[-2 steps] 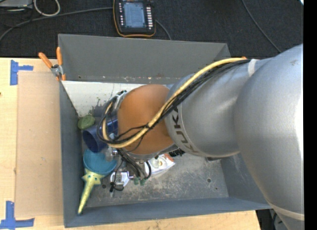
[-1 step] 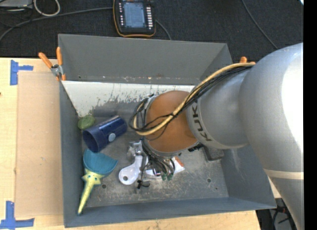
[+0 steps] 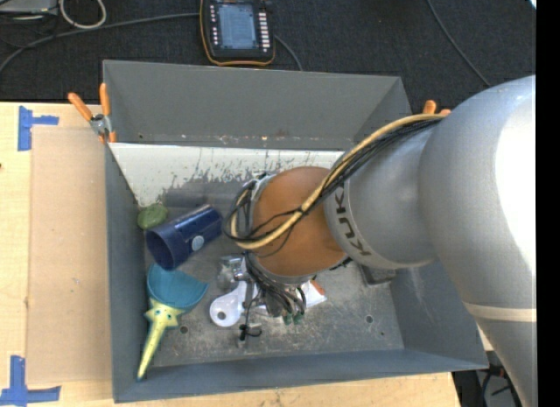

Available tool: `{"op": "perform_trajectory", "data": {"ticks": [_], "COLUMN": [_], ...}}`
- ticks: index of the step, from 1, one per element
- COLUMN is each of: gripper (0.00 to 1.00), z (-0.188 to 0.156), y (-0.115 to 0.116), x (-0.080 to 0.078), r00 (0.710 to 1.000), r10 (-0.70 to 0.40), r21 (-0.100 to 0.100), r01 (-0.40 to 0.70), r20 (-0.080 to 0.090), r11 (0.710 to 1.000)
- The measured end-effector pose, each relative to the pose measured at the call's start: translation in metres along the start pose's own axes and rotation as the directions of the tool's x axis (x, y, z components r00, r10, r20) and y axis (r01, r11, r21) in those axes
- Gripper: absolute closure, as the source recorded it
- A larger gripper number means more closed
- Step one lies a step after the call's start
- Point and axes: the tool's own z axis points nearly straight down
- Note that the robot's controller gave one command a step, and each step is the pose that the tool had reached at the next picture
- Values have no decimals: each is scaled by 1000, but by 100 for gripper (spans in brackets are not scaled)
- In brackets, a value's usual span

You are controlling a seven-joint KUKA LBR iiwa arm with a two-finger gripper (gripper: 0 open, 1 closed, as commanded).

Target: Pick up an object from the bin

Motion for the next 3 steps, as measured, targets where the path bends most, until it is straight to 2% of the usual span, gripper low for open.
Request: {"op": "perform_trajectory", "data": {"ticks": [1,2,3], "gripper": [0,0,100], "z": [0,1,0], "y": [-7,-1,-6], "x": [-7,-1,-7], "r00": [999,1000,999], "r10": [49,8,47], "r21": [1,0,-1], "r01": [-49,-8,-47], "r20": [-6,-2,-5], "r11": [999,1000,999]}}
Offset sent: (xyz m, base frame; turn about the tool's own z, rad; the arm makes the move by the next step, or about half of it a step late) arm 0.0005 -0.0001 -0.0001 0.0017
